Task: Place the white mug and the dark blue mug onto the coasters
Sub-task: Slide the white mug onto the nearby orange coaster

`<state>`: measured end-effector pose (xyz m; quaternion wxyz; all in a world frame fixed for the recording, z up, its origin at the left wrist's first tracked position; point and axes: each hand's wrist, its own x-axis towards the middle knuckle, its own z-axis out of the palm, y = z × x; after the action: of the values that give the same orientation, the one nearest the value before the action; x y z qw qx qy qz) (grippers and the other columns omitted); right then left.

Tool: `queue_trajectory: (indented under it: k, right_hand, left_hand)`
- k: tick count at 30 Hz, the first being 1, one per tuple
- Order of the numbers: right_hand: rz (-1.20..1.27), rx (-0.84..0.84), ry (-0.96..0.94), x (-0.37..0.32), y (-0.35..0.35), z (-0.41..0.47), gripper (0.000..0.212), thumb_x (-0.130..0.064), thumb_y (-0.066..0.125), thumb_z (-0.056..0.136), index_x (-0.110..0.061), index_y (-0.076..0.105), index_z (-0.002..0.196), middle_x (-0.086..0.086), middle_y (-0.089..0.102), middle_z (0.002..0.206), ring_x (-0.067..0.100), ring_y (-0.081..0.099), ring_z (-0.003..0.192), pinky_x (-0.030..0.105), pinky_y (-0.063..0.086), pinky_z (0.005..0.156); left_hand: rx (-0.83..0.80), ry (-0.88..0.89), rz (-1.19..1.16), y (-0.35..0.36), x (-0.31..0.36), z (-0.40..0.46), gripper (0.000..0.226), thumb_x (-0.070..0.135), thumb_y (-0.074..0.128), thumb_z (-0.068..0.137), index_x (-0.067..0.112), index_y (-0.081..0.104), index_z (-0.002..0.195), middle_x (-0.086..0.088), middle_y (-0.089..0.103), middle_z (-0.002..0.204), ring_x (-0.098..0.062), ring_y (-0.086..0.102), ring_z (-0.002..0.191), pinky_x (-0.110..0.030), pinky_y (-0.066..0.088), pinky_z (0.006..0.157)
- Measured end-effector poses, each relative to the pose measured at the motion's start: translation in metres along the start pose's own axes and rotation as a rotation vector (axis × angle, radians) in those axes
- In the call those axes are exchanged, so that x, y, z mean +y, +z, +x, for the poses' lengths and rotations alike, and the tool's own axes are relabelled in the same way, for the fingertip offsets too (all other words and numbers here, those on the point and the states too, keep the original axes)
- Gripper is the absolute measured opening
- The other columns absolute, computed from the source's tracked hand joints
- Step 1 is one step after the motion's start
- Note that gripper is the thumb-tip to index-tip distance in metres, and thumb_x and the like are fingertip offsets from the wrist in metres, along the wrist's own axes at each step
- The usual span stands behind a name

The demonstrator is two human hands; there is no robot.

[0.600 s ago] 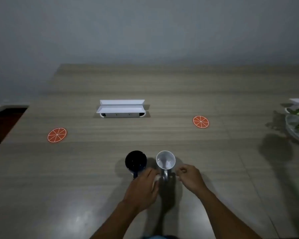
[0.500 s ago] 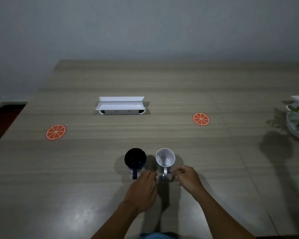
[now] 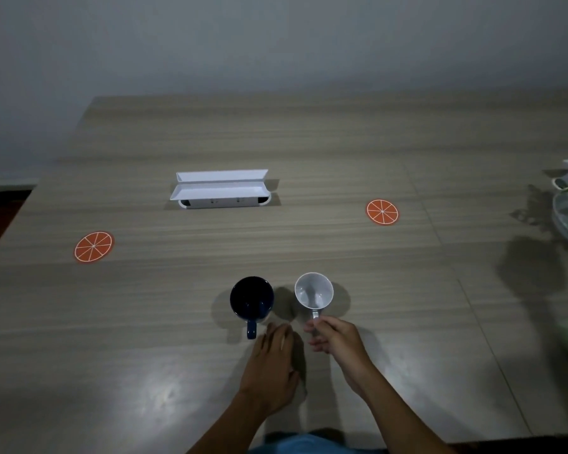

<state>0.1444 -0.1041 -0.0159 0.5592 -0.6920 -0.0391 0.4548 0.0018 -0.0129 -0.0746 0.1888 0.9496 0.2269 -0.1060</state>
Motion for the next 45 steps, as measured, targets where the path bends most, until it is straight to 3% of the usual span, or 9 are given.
queue_trajectory:
  k: [4, 8, 11, 16, 21, 28, 31, 35, 45]
  right_hand:
    - [0.104, 0.049, -0.056, -0.007, -0.016, 0.007, 0.021, -0.009, 0.055, 0.101, 0.003, 0.073, 0.097, 0.022, 0.073, 0.088, 0.026, 0.063, 0.073, 0.031, 0.055, 0.063]
    - [0.108, 0.1, -0.113, -0.019, -0.034, 0.017, 0.021, -0.007, 0.055, 0.101, 0.003, 0.073, 0.097, 0.016, 0.074, 0.085, 0.024, 0.062, 0.069, 0.029, 0.054, 0.059]
    - [0.098, 0.153, -0.15, -0.032, -0.052, 0.027, 0.02, -0.007, 0.057, 0.1, -0.002, 0.075, 0.095, 0.012, 0.076, 0.083, 0.02, 0.063, 0.066, 0.024, 0.056, 0.057]
    - [0.071, 0.253, -0.202, -0.053, -0.084, 0.054, 0.021, -0.009, 0.057, 0.1, -0.006, 0.075, 0.089, 0.005, 0.074, 0.076, 0.016, 0.062, 0.061, 0.021, 0.054, 0.055]
    - [0.057, 0.308, -0.242, -0.079, -0.108, 0.094, 0.024, -0.012, 0.058, 0.1, -0.015, 0.077, 0.086, 0.0, 0.076, 0.075, 0.015, 0.063, 0.062, 0.023, 0.056, 0.059]
    - [0.079, 0.373, -0.304, -0.115, -0.133, 0.156, 0.026, -0.01, 0.057, 0.099, -0.019, 0.075, 0.083, -0.005, 0.074, 0.074, 0.016, 0.06, 0.062, 0.028, 0.053, 0.064]
    - [0.089, 0.388, -0.307, -0.126, -0.141, 0.18, 0.027, -0.011, 0.057, 0.1, -0.02, 0.074, 0.081, -0.008, 0.074, 0.072, 0.013, 0.06, 0.06, 0.026, 0.052, 0.063]
    - [0.101, 0.394, -0.316, -0.133, -0.151, 0.206, 0.034, -0.009, 0.055, 0.099, -0.022, 0.074, 0.074, -0.008, 0.073, 0.07, 0.018, 0.058, 0.063, 0.033, 0.052, 0.068]
    - [0.1, 0.418, -0.309, -0.123, -0.161, 0.24, 0.032, -0.006, 0.055, 0.097, -0.02, 0.074, 0.075, -0.007, 0.073, 0.074, 0.008, 0.059, 0.058, 0.032, 0.051, 0.066]
  left_hand:
    - [0.024, 0.019, -0.027, -0.001, 0.008, 0.01, 0.072, 0.04, 0.05, 0.089, 0.015, 0.022, 0.151, -0.009, 0.026, 0.16, -0.03, 0.015, 0.15, -0.045, 0.011, 0.126]
    - [0.036, 0.026, -0.061, -0.004, 0.02, 0.033, 0.079, 0.043, 0.055, 0.089, 0.016, 0.018, 0.153, -0.008, 0.022, 0.162, -0.03, 0.011, 0.152, -0.048, 0.008, 0.125]
    - [0.014, 0.003, -0.067, -0.006, 0.029, 0.057, 0.087, 0.05, 0.053, 0.091, 0.017, 0.005, 0.157, -0.007, 0.008, 0.168, -0.029, -0.003, 0.154, -0.05, -0.001, 0.125]
    - [0.021, -0.032, -0.036, -0.013, 0.044, 0.108, 0.108, 0.081, 0.038, 0.081, 0.028, -0.024, 0.152, -0.002, -0.025, 0.163, -0.033, -0.025, 0.149, -0.059, -0.013, 0.118]
    - [0.029, -0.052, -0.064, -0.016, 0.048, 0.158, 0.111, 0.089, 0.032, 0.074, 0.036, -0.038, 0.143, 0.003, -0.025, 0.163, -0.032, -0.025, 0.149, -0.062, -0.015, 0.114]
    - [0.026, -0.104, -0.02, -0.005, 0.037, 0.183, 0.11, 0.092, 0.023, 0.078, 0.025, -0.016, 0.155, -0.002, -0.021, 0.167, -0.03, -0.022, 0.151, -0.063, -0.01, 0.117]
    - [0.059, -0.119, -0.014, 0.0, 0.038, 0.183, 0.108, 0.091, 0.026, 0.079, 0.024, -0.007, 0.157, -0.001, -0.012, 0.168, -0.027, -0.016, 0.153, -0.063, -0.006, 0.119]
    - [0.101, -0.142, -0.031, 0.003, 0.039, 0.184, 0.105, 0.088, 0.033, 0.078, 0.024, 0.009, 0.158, 0.002, 0.005, 0.17, -0.026, -0.001, 0.155, -0.063, 0.002, 0.119]
    - [0.16, -0.162, -0.078, 0.009, 0.035, 0.186, 0.094, 0.082, 0.038, 0.082, 0.03, 0.016, 0.157, 0.008, 0.012, 0.168, -0.021, 0.007, 0.155, -0.061, 0.012, 0.119]
